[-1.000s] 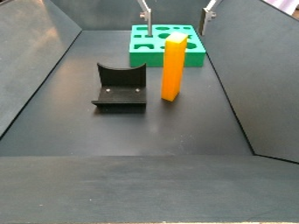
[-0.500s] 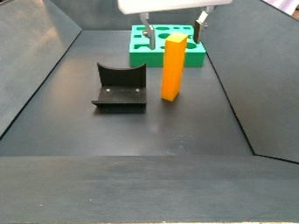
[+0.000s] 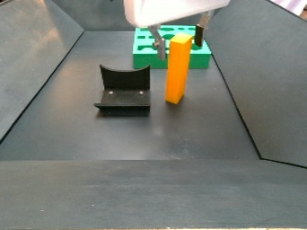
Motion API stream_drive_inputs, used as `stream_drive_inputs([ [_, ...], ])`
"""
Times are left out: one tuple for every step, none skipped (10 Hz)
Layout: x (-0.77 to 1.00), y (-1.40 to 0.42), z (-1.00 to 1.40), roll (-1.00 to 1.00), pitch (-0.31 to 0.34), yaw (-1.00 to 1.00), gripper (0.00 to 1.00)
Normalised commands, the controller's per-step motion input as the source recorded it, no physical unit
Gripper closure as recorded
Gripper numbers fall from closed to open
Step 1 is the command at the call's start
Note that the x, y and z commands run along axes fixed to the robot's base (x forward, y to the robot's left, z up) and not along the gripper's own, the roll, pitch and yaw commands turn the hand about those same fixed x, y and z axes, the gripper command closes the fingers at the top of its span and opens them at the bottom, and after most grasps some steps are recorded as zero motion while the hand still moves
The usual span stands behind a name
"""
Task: Pick up the rectangle object. Move up. Move to above the board. Insert the rectangle object.
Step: Pick up the rectangle object.
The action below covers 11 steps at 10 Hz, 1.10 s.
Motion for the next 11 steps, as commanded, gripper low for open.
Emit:
stream_drive_inputs([
  [-0.04,-0.07,-0.28,-0.13,0.144,0.83,0.00],
  [-0.15,-0.14,-0.30,-0.16,0.129,0.66,0.00],
  [-0.11,-0.21,-0.34,-0.11,0.137,0.68,0.00],
  [0.00,-0.26,-0.24,-0.14,0.084,0.71,0.00],
  [0.02,-0.19,0.00,-0.01,0.000,0.20,0.00],
  [0.16,0.00,0.00,-0.04,0.000,0.00,0.00],
  [-0.01,0.00,0.00,0.00,-0.010,0.00,0.00],
  [0.00,0.00,0.00,0.00,0.000,0.00,1.00],
  [-0.01,-0.09,-0.03,0.00,-0.020,0.03,1.00],
  [0.00,0.00,0.00,0.00,0.000,0.00,1.00],
  [0.00,0.00,0.00,0.00,0.000,0.00,1.00],
])
